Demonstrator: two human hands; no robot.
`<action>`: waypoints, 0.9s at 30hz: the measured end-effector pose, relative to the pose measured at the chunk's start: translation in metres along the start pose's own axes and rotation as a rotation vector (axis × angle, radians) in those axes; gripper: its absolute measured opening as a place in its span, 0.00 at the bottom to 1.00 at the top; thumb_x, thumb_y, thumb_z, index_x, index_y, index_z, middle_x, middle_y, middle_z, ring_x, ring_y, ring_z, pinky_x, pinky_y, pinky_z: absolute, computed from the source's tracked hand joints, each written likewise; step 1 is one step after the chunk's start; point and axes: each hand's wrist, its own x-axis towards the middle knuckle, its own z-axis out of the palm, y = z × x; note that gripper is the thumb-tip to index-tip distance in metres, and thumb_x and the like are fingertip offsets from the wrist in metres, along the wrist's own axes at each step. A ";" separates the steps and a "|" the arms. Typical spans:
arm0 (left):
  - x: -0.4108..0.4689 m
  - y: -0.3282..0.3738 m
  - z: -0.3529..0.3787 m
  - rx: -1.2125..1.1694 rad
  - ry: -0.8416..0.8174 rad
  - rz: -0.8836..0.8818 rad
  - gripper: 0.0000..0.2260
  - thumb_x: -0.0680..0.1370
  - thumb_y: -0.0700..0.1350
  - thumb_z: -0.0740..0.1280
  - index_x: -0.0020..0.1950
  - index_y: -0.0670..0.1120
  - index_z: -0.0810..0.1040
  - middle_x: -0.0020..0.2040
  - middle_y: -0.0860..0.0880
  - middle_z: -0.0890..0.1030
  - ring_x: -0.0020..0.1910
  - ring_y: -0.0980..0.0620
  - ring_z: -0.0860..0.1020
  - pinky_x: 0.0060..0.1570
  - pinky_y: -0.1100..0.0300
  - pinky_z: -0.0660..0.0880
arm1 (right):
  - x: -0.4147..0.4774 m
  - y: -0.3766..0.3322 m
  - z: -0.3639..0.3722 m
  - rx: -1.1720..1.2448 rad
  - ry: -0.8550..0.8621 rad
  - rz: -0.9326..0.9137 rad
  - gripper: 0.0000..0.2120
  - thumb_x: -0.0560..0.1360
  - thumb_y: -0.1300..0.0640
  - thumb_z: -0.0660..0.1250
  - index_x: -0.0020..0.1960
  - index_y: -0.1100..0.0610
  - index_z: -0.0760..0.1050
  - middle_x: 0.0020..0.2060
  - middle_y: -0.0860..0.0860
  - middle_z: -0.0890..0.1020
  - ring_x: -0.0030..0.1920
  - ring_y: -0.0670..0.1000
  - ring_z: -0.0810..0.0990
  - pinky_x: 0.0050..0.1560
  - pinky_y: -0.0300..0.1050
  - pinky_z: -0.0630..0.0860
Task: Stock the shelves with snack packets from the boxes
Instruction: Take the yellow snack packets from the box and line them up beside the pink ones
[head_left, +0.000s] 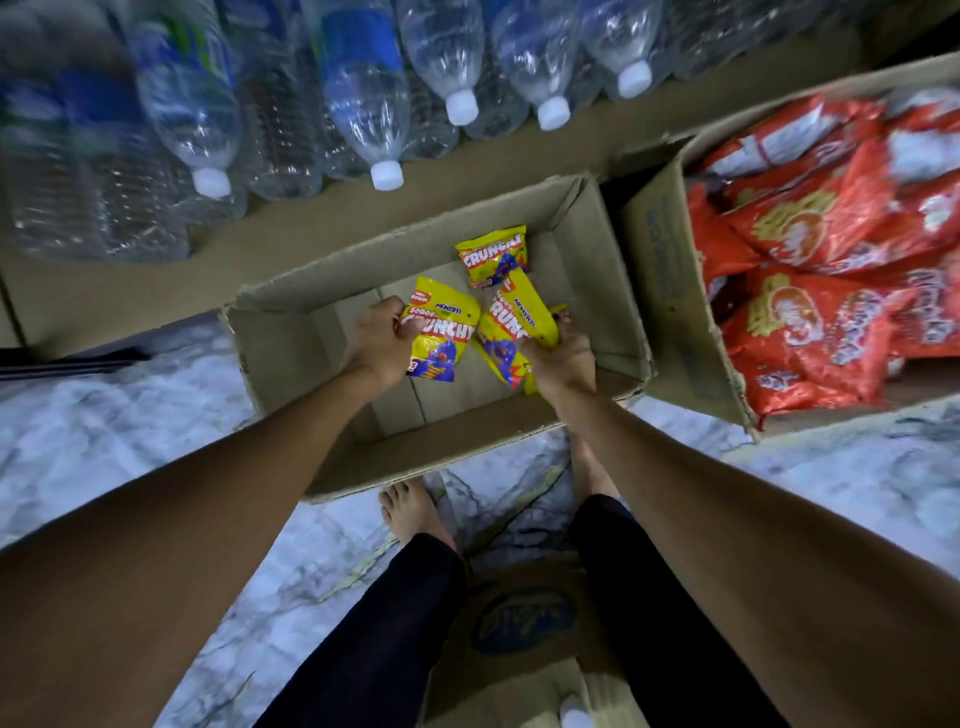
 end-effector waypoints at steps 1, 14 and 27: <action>-0.012 0.008 -0.012 -0.015 0.012 0.009 0.11 0.83 0.46 0.63 0.55 0.38 0.77 0.48 0.45 0.79 0.45 0.50 0.76 0.29 0.68 0.64 | -0.016 -0.010 -0.011 -0.010 -0.009 -0.002 0.11 0.75 0.54 0.72 0.54 0.59 0.80 0.48 0.58 0.84 0.48 0.56 0.82 0.43 0.43 0.71; -0.211 0.121 -0.173 -0.214 0.037 0.101 0.11 0.79 0.46 0.67 0.53 0.39 0.82 0.47 0.38 0.85 0.43 0.41 0.83 0.45 0.49 0.80 | -0.238 -0.134 -0.153 0.294 -0.038 0.117 0.14 0.79 0.47 0.67 0.38 0.52 0.79 0.37 0.53 0.84 0.42 0.59 0.84 0.48 0.57 0.80; -0.415 0.220 -0.305 -0.332 0.062 0.143 0.05 0.83 0.45 0.63 0.52 0.46 0.77 0.36 0.53 0.78 0.30 0.65 0.76 0.30 0.71 0.68 | -0.430 -0.235 -0.286 0.325 -0.136 -0.033 0.12 0.83 0.47 0.62 0.45 0.45 0.81 0.43 0.46 0.86 0.48 0.53 0.84 0.54 0.52 0.80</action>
